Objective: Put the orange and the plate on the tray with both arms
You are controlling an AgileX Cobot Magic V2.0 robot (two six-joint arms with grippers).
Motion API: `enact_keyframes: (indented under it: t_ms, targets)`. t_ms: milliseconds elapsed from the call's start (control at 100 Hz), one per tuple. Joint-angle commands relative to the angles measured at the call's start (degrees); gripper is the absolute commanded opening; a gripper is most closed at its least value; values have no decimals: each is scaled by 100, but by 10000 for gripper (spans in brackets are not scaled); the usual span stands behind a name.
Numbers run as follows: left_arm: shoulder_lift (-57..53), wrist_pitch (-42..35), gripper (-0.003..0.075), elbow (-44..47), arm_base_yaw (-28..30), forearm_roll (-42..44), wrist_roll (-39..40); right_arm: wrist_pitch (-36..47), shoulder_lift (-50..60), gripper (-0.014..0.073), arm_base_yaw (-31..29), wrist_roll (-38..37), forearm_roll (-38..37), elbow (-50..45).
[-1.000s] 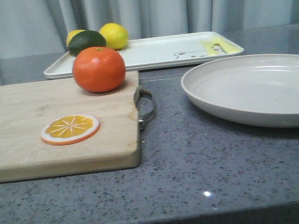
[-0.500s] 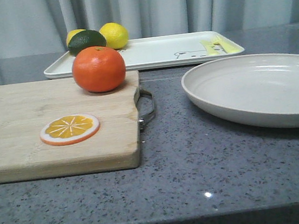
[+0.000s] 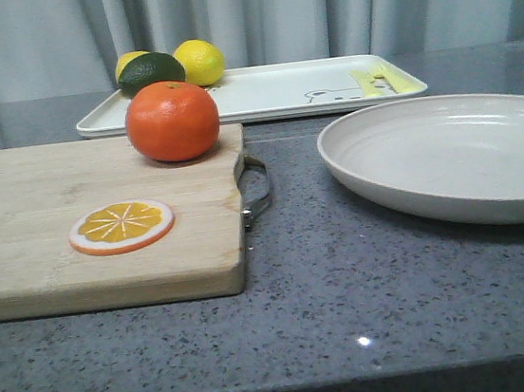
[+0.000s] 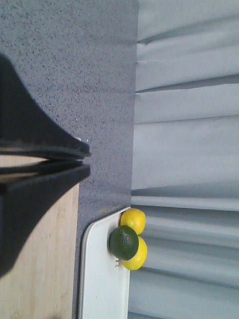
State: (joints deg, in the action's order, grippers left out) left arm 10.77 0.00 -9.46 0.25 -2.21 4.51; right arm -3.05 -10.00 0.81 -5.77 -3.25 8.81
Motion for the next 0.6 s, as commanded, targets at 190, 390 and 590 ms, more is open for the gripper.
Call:
enact_keyframes:
  t_ms: [190,390,590]
  targets:
    - [1779,-1151,-20,-1164,2,-56,38,414,-1560,-72,-29,17,-65,1225]
    - [2664,-1273,-20,-1667,2,-56,38,429,-2351,-75,-29,17,-65,1868]
    - [3081,-1615,-20,-1664,2,-56,38,547,-2574,-75,-29,17,-59,1874]
